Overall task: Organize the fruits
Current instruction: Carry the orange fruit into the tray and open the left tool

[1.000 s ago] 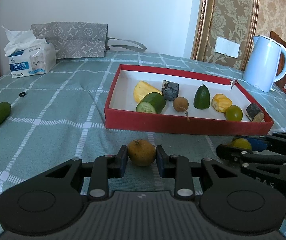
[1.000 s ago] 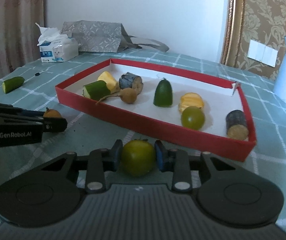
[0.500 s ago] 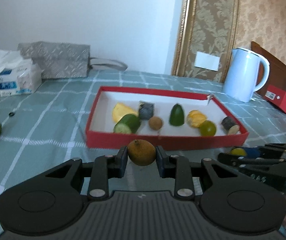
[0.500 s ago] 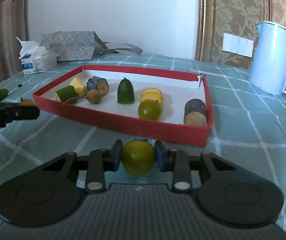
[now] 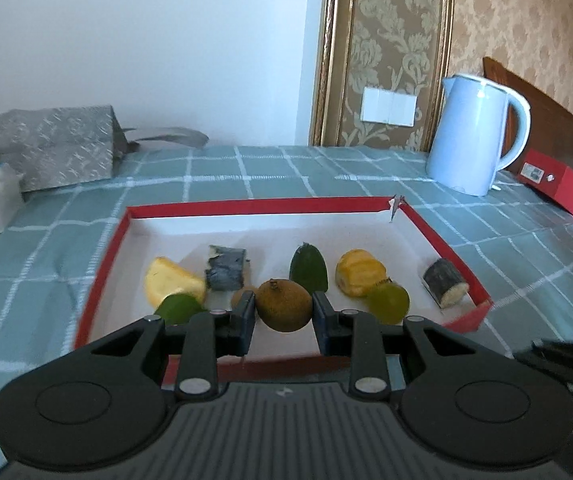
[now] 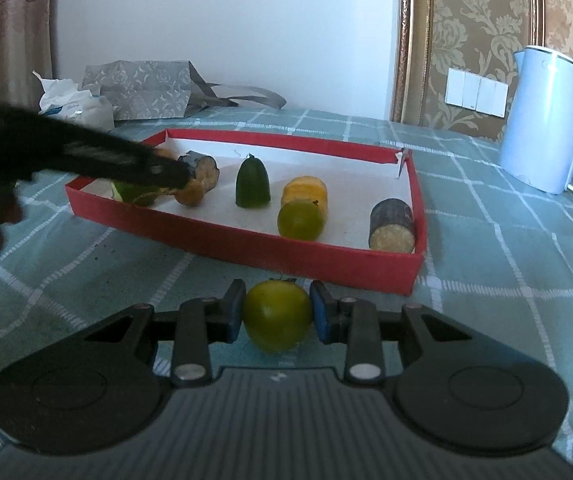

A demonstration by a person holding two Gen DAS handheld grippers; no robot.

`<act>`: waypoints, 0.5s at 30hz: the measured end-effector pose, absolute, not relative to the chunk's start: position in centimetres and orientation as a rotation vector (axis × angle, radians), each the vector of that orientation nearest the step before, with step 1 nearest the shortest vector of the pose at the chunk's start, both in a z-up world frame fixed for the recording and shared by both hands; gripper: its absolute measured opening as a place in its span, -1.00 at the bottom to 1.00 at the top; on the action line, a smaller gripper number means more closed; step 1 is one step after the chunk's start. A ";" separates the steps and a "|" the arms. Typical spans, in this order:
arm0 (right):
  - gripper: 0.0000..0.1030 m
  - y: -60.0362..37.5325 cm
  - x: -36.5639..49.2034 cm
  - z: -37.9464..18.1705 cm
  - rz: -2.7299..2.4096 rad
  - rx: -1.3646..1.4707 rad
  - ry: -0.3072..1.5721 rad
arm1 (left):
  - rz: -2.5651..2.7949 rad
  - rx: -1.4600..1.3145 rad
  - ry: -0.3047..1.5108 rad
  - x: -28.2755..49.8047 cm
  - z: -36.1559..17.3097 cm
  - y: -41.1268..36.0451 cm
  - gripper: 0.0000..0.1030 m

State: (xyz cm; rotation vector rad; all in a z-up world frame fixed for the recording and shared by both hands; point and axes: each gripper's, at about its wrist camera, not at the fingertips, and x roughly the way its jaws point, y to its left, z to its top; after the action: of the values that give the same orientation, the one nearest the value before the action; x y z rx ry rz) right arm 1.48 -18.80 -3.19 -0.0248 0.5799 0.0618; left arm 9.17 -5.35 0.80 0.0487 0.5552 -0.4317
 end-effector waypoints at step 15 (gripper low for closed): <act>-0.38 -19.2 2.0 -3.6 0.057 0.001 0.614 | -0.435 0.069 0.604 13.8 -1.1 -7.8 -0.34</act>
State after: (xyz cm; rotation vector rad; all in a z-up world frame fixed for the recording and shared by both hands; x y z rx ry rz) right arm 1.98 -19.19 -3.55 0.0014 0.6138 0.0566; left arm 13.82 -7.83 -1.13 0.0690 0.6043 -0.4346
